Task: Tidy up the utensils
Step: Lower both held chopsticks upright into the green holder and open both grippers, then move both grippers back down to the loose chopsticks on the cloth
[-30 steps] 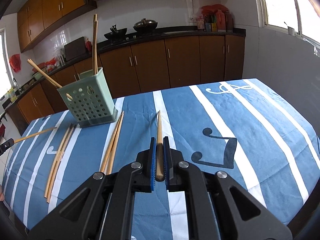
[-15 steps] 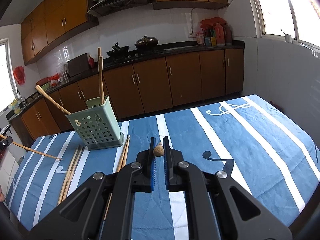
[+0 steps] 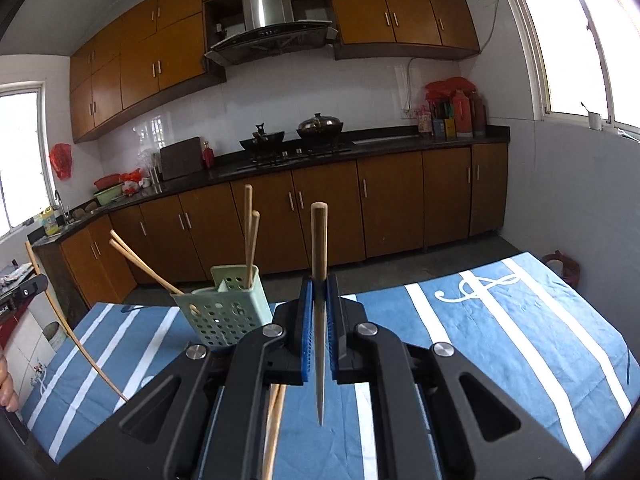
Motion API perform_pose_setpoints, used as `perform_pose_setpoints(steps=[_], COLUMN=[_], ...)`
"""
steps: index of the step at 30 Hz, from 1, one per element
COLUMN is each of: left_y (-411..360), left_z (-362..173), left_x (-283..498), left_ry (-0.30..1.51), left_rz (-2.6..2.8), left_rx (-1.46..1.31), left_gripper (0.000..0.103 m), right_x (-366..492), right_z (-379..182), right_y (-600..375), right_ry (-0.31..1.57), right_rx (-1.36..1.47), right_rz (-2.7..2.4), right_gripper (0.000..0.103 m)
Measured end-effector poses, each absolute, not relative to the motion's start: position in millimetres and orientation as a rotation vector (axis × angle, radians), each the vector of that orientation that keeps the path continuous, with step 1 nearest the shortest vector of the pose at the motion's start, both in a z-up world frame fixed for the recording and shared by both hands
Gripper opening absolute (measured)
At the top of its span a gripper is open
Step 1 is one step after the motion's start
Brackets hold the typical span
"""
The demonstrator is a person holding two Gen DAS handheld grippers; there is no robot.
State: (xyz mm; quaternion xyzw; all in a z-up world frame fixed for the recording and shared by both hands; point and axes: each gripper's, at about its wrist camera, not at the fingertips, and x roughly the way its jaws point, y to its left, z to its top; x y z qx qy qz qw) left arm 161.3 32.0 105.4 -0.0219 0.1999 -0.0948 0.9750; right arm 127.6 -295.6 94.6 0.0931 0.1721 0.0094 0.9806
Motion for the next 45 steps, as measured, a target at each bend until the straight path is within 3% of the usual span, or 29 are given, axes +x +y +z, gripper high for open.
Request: perform_pose_setpoints(steps=[12,19,33,38,45], left_y=[-24.7,-39.0,-46.4,-45.2,-41.9], left_z=[176.7,180.7,128.1,117.7,122.4], left_x=[205.3,250.7,309.3,315.1,300.5], left_ry=[0.223,0.145,0.245,0.295,0.31], left_rz=[-0.249,-0.178,-0.159,-0.152,-0.144], left_rx=[-0.127,-0.145,-0.172,-0.155,-0.134], left_gripper=[0.007,0.007,0.007,0.008,0.017], right_x=[162.3,198.9,251.4,249.9,229.5], right_z=[160.7,167.8,99.6,98.6,108.8], right_y=[-263.0,-251.7,-233.4,-233.5,-245.0], right_ry=[0.12,0.013,0.207,0.236,0.232], right_rx=[0.244,0.266,0.256,0.253,0.245], right_rz=[0.118,0.081,0.078,0.074,0.046], right_gripper=[0.007,0.007,0.007,0.008,0.009])
